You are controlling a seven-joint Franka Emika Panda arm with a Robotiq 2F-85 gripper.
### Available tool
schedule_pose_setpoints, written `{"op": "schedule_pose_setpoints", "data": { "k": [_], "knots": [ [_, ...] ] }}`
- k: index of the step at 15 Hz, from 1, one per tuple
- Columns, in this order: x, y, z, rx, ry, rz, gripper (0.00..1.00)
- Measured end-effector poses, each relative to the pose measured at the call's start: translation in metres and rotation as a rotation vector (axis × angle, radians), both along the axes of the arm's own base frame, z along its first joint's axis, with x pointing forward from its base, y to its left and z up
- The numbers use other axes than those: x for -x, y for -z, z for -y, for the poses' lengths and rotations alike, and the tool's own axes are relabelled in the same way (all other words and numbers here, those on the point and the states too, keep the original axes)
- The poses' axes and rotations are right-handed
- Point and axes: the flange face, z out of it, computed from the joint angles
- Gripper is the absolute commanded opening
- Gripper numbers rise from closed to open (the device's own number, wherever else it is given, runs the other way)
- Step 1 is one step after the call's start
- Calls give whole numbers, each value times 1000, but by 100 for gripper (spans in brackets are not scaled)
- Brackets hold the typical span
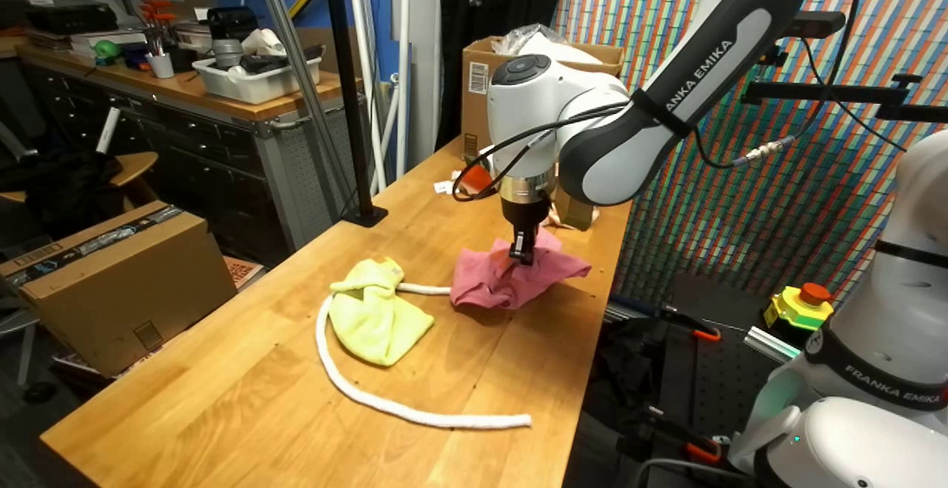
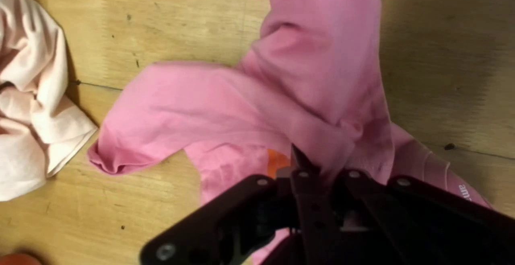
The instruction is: Separate the things on the heap
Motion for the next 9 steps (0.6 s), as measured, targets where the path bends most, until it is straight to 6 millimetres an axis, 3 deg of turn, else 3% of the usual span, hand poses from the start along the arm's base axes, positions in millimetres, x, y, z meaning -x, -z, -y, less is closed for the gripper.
{"op": "schedule_pose_setpoints", "data": {
  "k": [9],
  "knots": [
    [24,-2,-19,-177,16,-84,6]
  ]
}}
